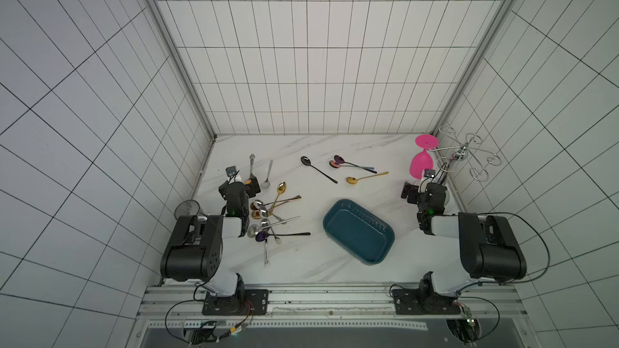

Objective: Put the spoon into the storage box
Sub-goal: Pick up the storage box at the center of the board.

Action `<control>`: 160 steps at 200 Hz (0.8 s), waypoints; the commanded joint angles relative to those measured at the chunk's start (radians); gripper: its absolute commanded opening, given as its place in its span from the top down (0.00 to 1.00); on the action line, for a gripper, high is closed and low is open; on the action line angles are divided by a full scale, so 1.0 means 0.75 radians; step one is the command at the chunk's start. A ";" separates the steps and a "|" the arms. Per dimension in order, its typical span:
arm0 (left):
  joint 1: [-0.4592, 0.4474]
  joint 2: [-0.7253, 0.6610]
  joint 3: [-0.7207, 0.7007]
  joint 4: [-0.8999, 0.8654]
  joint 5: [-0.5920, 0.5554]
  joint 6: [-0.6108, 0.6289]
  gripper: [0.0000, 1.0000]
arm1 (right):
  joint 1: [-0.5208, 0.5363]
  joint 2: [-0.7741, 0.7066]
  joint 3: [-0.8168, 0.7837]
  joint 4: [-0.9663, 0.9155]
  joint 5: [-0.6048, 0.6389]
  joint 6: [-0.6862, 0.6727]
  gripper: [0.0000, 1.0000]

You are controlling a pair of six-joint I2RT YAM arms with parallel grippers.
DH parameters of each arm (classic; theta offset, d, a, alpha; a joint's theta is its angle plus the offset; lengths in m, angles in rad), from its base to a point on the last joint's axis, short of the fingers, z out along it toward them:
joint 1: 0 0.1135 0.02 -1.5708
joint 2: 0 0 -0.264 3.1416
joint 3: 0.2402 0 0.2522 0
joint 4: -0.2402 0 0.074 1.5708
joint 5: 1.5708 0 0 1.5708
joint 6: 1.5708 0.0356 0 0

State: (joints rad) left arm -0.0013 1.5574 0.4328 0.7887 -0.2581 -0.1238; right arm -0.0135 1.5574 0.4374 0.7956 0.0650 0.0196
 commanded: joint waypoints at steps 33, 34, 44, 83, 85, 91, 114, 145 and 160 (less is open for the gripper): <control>-0.006 0.012 0.012 0.008 -0.008 -0.002 0.01 | -0.002 -0.023 -0.011 0.027 -0.007 0.013 0.01; -0.005 0.012 0.012 0.008 -0.009 -0.001 0.01 | -0.001 -0.023 -0.011 0.028 -0.006 0.013 0.01; -0.005 0.012 0.012 0.008 -0.008 -0.003 0.01 | -0.002 -0.023 -0.011 0.028 -0.007 0.014 0.01; -0.006 0.012 0.012 0.006 -0.008 -0.003 0.01 | -0.002 -0.023 -0.011 0.027 -0.006 0.013 0.01; -0.005 0.012 0.014 0.005 -0.008 -0.003 0.01 | -0.001 -0.023 -0.012 0.027 -0.007 0.013 0.01; -0.005 0.012 0.014 0.006 -0.008 -0.003 0.01 | -0.002 -0.023 -0.011 0.030 -0.006 0.013 0.01; -0.008 0.012 0.014 0.006 -0.008 -0.003 0.01 | -0.002 -0.021 -0.011 0.033 -0.004 0.013 0.01; -0.015 0.014 0.010 0.018 -0.028 0.000 0.01 | -0.001 -0.021 -0.010 0.030 -0.006 0.013 0.01; -0.017 0.008 0.010 0.026 -0.023 0.007 0.01 | -0.001 -0.023 -0.010 0.028 -0.006 0.013 0.01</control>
State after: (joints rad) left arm -0.0082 1.5574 0.4328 0.7891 -0.2653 -0.1234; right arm -0.0139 1.5574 0.4374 0.7959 0.0650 0.0196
